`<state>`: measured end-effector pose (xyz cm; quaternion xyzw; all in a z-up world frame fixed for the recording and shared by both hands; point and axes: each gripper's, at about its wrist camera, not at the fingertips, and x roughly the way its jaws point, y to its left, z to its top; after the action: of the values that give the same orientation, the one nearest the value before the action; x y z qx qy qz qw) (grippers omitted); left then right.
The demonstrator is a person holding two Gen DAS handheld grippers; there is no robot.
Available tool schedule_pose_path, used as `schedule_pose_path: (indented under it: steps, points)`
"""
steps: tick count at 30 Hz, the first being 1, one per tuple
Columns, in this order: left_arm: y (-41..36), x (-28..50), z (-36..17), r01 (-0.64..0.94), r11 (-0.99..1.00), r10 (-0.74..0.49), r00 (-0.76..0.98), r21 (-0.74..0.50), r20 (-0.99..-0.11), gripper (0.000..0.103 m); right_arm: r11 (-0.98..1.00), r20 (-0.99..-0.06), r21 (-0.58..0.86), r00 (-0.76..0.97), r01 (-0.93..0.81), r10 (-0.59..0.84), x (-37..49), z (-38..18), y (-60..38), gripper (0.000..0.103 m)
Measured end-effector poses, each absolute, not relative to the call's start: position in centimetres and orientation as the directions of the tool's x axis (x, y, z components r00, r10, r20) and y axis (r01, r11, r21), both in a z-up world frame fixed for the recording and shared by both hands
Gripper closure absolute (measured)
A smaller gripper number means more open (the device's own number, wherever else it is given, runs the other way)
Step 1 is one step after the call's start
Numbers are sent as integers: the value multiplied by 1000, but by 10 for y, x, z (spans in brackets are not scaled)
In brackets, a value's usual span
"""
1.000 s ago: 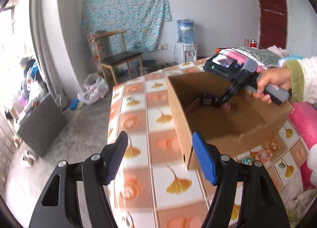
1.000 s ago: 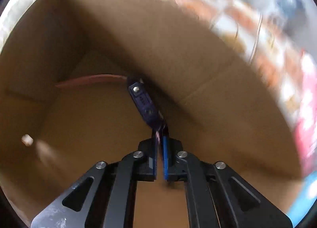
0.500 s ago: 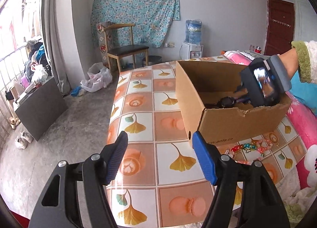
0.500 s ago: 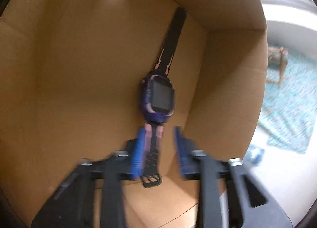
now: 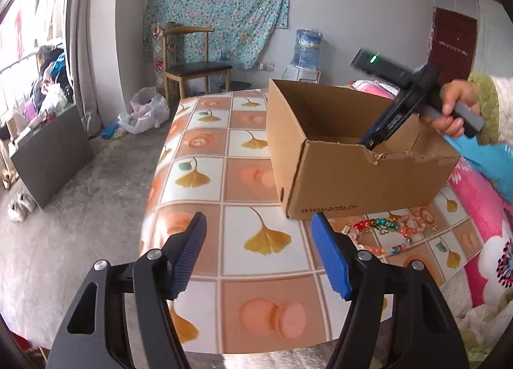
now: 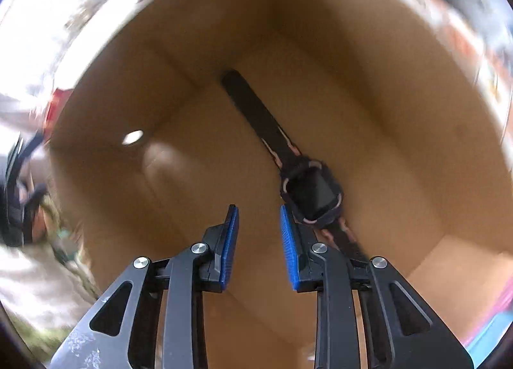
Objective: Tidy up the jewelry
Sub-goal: 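Lower the smartwatch into the box and open the right gripper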
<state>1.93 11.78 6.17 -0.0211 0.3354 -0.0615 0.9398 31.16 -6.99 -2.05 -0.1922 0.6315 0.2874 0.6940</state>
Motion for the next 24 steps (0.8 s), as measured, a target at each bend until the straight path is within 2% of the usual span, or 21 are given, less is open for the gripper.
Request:
schedule_pose_path:
  steps: [4,9,14,17,18,20,24]
  points:
    - [118,21,57,92,983,-174,762,-161,-624,36,842,-986,71,90,-534,140,333,-27,-62,80]
    - [121,24,57,74,981,-170,768,-179,-618,36,912,-977,124,111,-391,181,339,-27,-82,80]
    - [125,26,54,64,980,-168,762,-186,-625,35,868,-953,277,-3,-412,302,314,-22,-66,77]
    - [124,31,48,64,978,-180,747,-200,-640,33,847,-952,302,-86,-438,295,281,-33,-42,68]
    - [123,33,47,67,975,-190,741,-210,-645,32,849,-956,292,-99,-440,278,270,-40,-36,68]
    - [119,37,47,75,971,-208,731,-226,-650,30,872,-969,245,-90,-423,229,280,-59,-22,69]
    - [105,36,47,103,969,-228,726,-225,-649,24,900,-958,268,4,-344,287,291,-54,-10,68]
